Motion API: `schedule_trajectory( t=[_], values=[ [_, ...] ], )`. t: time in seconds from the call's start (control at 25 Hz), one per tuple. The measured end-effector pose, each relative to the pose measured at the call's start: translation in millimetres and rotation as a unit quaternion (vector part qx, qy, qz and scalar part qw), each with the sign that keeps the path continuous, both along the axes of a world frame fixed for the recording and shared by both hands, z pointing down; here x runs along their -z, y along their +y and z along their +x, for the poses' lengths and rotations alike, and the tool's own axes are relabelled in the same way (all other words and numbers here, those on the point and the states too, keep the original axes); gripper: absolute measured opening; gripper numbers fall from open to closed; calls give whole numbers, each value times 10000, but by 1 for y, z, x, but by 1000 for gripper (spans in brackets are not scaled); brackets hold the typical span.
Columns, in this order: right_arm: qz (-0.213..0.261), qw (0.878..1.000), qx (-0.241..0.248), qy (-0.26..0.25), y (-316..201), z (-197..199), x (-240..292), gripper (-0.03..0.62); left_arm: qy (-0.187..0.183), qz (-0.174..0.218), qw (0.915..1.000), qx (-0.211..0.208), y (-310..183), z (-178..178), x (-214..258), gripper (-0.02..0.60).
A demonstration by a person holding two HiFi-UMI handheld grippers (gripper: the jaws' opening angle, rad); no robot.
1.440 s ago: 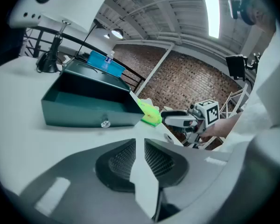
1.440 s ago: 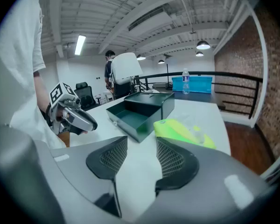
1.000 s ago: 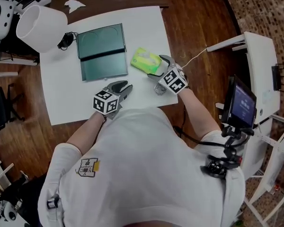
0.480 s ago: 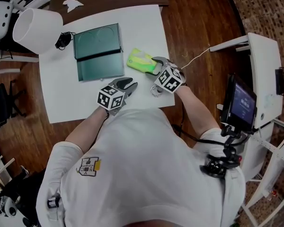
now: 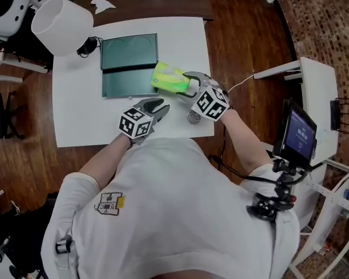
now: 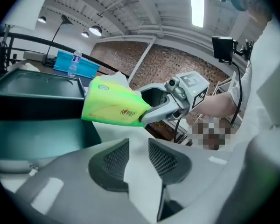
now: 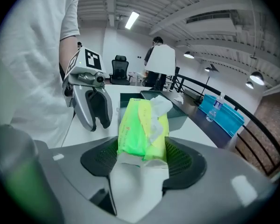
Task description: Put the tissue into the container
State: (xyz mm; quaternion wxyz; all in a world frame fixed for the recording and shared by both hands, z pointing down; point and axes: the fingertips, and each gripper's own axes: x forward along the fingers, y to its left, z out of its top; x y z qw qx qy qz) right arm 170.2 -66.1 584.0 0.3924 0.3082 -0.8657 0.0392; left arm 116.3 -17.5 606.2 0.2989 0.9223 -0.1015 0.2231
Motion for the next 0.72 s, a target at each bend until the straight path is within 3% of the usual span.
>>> schedule_trajectory(
  t=[0.24,0.48,0.72],
  values=[
    [142,9978,638,57,-26,-58,12,295,151,150,9980,596,-23,-36,11,106],
    [113,9930,1159,218,-50,-117,-2,295,166,181,9923,1211,-51,-96,11,107],
    [-21,9885,1428,502,-58,-141,-15,296,99,152,9880,1533,-48,-131,16,106]
  ],
)
